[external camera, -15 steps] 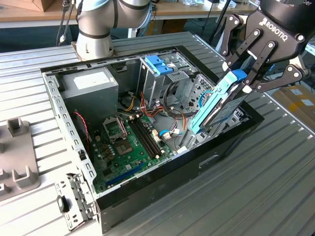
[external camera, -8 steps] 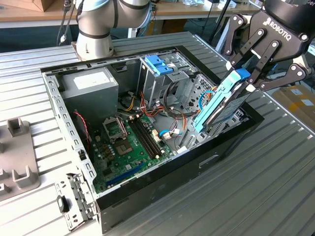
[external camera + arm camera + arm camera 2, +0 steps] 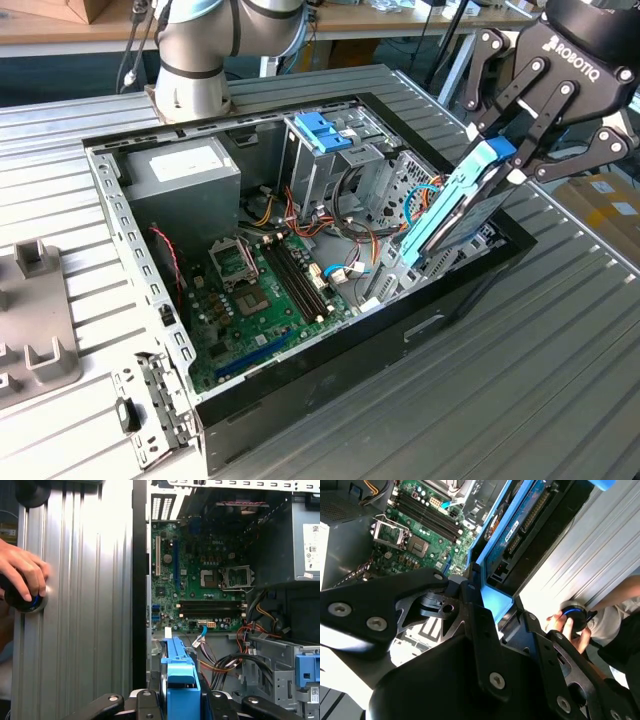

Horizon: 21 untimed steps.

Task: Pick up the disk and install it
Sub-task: 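Pick up the disk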

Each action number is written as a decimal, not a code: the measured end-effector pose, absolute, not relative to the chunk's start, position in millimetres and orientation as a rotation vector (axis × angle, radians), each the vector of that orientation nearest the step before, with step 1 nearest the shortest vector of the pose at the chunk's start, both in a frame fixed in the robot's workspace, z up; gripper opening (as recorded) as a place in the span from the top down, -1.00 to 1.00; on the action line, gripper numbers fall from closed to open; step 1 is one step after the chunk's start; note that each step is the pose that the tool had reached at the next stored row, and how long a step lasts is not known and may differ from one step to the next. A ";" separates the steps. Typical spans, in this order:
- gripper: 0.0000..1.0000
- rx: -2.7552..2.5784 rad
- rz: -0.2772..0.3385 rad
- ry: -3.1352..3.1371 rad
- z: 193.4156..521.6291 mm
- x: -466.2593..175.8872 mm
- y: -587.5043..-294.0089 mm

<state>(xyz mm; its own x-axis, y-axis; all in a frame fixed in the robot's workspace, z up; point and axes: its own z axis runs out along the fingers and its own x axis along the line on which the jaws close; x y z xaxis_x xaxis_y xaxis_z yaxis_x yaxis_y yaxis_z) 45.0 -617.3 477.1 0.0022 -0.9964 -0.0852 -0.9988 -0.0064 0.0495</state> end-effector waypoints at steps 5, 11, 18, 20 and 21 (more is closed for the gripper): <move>0.26 -2.206 0.149 2.196 476.9 49.8 -617.3; 0.26 -2.206 0.149 2.196 476.8 54.2 -617.3; 0.26 -2.206 0.149 2.197 476.6 59.7 -617.3; 0.26 -2.206 0.149 2.196 476.5 61.1 -617.3; 0.26 -2.206 0.149 2.196 476.5 61.8 -617.3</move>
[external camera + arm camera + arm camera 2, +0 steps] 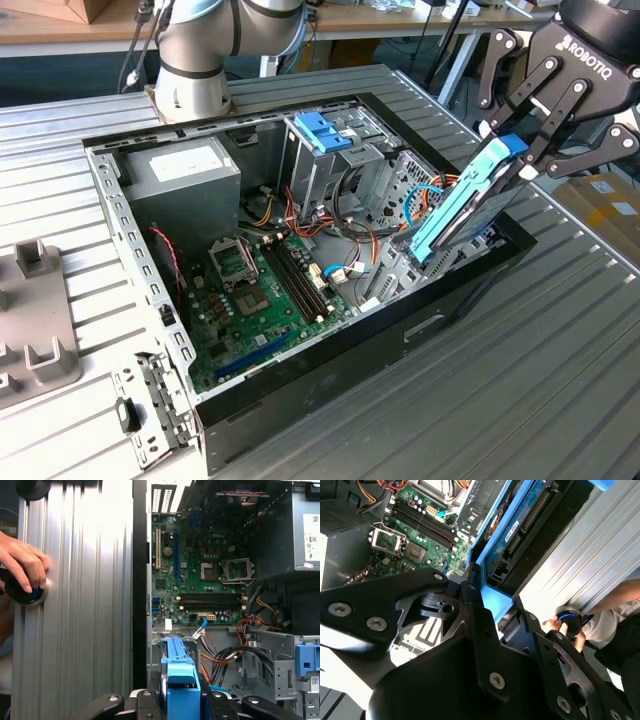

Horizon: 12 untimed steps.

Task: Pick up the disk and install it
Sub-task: 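Pick up the disk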

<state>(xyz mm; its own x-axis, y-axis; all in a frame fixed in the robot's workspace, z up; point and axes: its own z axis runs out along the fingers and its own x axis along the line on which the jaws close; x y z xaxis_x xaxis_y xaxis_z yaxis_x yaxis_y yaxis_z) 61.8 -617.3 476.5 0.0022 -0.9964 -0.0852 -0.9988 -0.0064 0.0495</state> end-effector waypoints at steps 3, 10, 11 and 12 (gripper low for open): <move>0.26 -2.206 0.149 2.197 476.4 64.1 -617.3; 0.26 -2.206 0.149 2.196 476.1 71.0 -617.3; 0.26 -2.206 0.149 2.196 476.1 71.7 -617.3; 0.26 -2.206 0.149 2.197 476.1 72.7 -617.3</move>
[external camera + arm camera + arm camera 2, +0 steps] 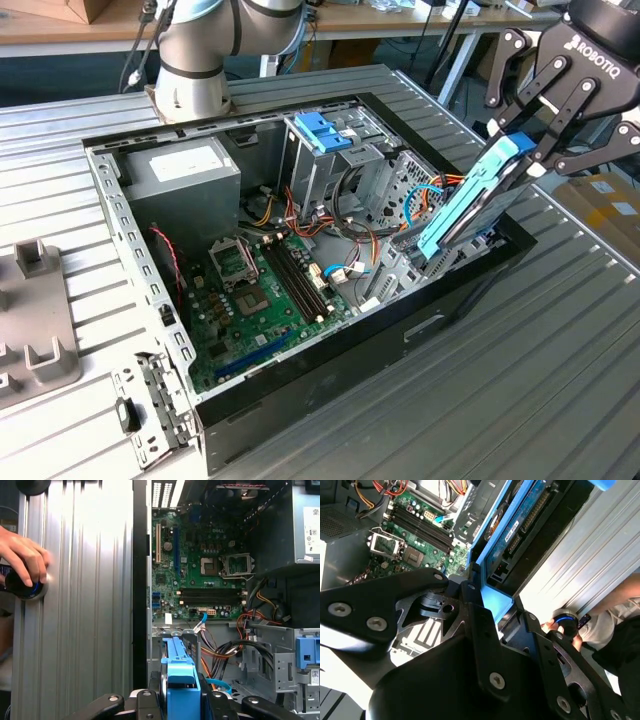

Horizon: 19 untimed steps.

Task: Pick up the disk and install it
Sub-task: 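Pick up the disk, then insert the disk into the insertion slot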

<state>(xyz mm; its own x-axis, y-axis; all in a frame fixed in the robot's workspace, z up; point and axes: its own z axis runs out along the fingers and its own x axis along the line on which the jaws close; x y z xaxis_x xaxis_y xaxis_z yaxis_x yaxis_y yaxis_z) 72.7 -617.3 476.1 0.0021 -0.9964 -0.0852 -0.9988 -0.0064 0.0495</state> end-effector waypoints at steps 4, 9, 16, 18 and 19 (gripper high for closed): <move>0.26 -2.206 0.149 2.196 475.9 75.7 -617.3; 0.26 -2.206 0.149 2.197 475.9 81.5 -617.3; 0.26 -2.206 0.149 2.196 475.9 82.5 -617.3; 0.26 -2.206 0.149 2.196 475.9 82.6 -617.3; 0.26 -2.206 0.149 2.196 475.9 82.7 -617.3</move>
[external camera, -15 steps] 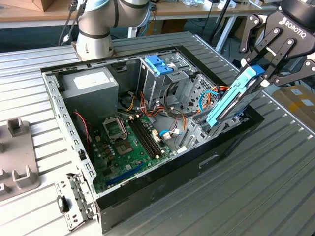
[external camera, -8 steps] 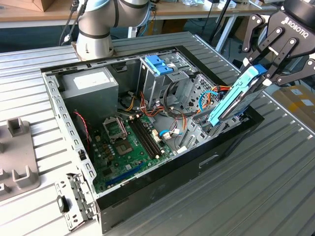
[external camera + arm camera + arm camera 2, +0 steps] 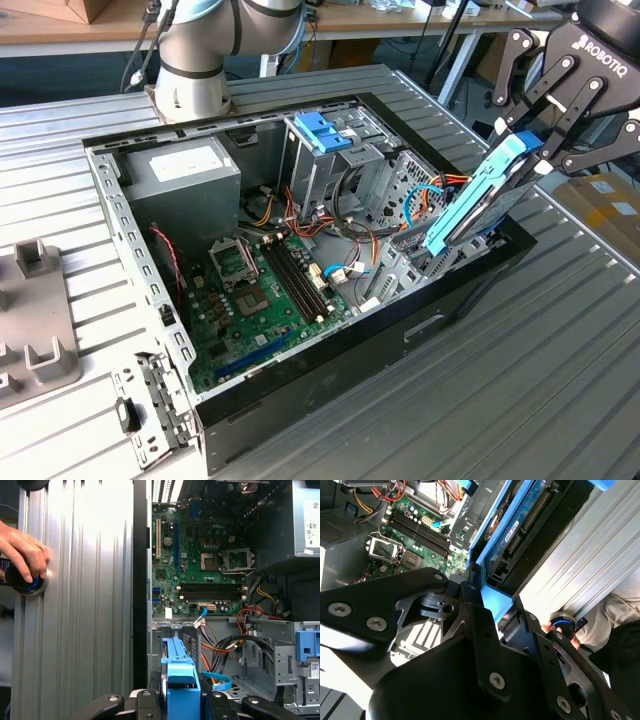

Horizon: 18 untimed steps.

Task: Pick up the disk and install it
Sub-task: 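Insert the disk into the insertion slot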

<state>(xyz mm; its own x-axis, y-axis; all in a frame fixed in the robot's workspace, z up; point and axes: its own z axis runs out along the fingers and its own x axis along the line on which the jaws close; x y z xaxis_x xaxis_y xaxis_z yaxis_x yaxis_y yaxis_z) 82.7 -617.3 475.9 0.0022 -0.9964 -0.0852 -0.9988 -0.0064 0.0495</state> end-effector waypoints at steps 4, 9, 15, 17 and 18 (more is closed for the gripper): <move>0.26 -2.206 0.149 2.197 475.9 82.4 -615.4; 0.26 -2.206 0.149 2.196 475.1 82.3 -611.1; 0.26 -2.206 0.149 2.196 472.7 82.3 -608.9; 0.26 -2.206 0.149 2.196 471.7 82.3 -608.9; 0.26 -2.206 0.149 2.196 471.4 82.2 -608.9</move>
